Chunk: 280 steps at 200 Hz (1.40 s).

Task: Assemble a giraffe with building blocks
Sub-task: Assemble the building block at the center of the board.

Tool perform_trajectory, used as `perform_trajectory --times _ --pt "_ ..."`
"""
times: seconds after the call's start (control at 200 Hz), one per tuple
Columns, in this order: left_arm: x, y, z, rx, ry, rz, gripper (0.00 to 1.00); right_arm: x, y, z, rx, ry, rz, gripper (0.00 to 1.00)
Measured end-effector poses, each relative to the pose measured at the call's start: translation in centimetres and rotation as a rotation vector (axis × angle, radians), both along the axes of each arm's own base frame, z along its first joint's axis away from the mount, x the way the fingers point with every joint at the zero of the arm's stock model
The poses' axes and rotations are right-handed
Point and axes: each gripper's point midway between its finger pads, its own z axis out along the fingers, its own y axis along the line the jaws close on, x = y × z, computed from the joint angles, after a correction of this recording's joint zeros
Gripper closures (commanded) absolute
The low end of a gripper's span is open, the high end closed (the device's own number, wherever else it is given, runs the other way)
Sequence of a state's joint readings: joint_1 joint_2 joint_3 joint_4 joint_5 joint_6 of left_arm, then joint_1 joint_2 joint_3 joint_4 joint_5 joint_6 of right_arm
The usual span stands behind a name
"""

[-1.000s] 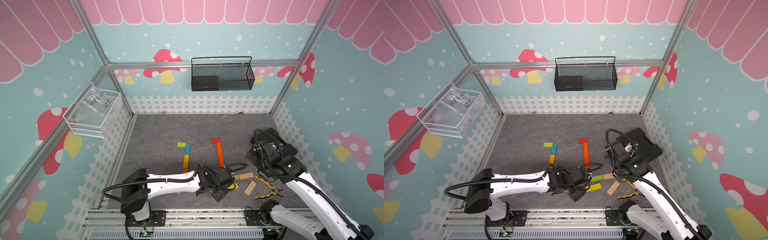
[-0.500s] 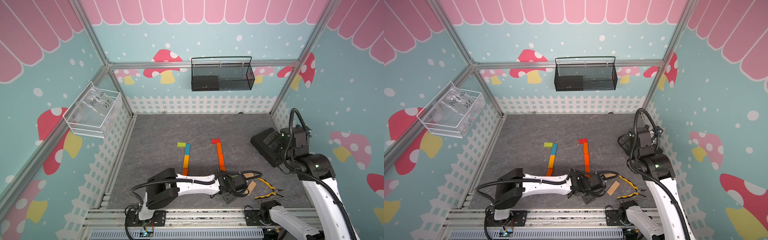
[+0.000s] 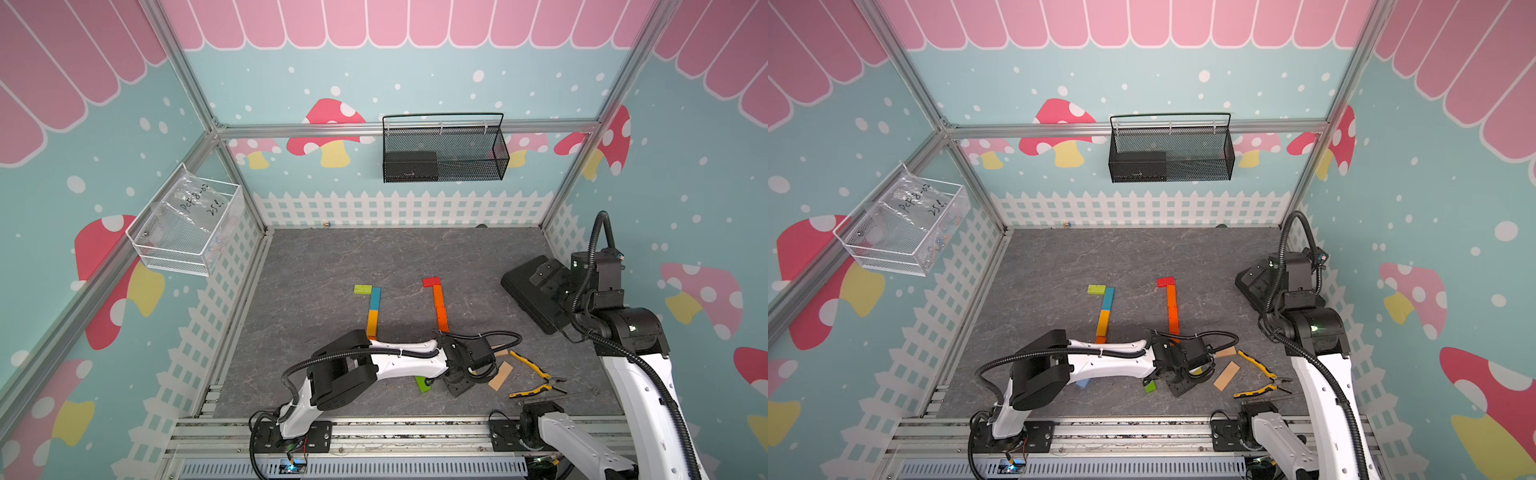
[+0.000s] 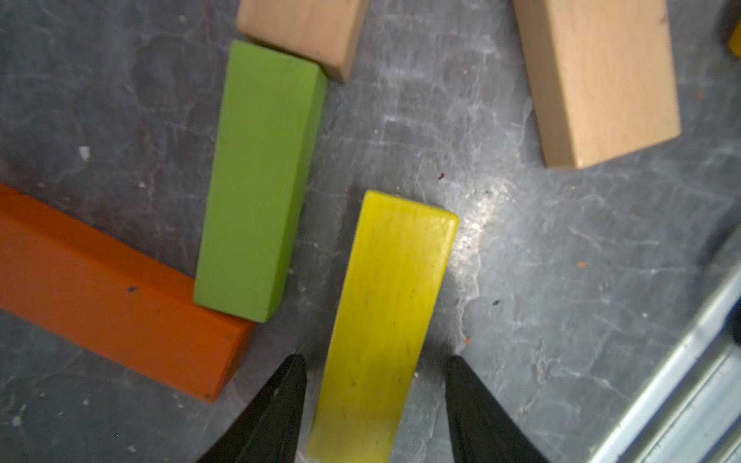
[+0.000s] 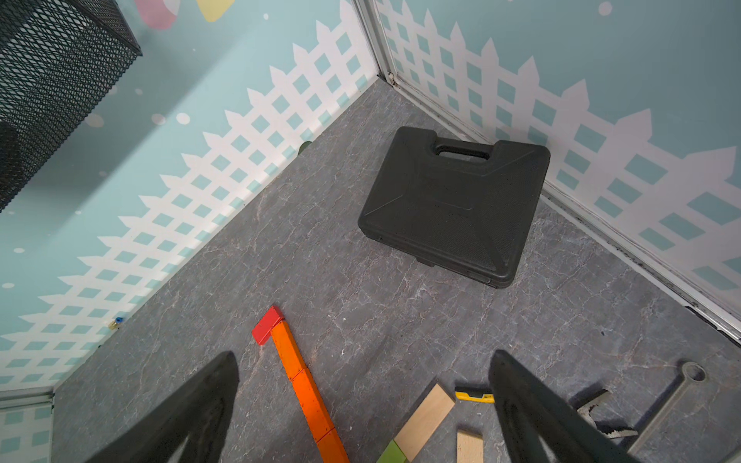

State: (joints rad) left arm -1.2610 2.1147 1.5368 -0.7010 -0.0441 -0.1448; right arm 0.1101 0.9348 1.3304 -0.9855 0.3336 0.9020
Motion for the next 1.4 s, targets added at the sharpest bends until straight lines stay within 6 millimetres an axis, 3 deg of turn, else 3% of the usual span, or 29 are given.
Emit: perform_trajectory --times 0.32,0.445,0.68,0.971,1.401 --pt "-0.2 -0.2 0.1 -0.002 0.002 -0.001 0.93 0.0 -0.2 0.2 -0.002 -0.018 0.002 0.01" --pt "-1.0 0.3 0.2 0.008 -0.008 -0.004 1.0 0.0 -0.2 0.1 -0.005 -0.021 0.004 0.01" --pt "-3.6 2.8 0.7 0.038 -0.005 0.043 1.0 0.1 -0.4 -0.2 -0.01 -0.02 0.001 0.01" --pt "-1.6 3.4 1.9 -0.013 0.017 0.309 1.0 -0.3 -0.5 -0.3 -0.017 -0.03 0.001 0.01" --pt "-1.8 4.3 1.2 -0.015 0.064 0.493 1.0 -0.5 -0.7 -0.7 -0.021 -0.028 0.0 0.01"
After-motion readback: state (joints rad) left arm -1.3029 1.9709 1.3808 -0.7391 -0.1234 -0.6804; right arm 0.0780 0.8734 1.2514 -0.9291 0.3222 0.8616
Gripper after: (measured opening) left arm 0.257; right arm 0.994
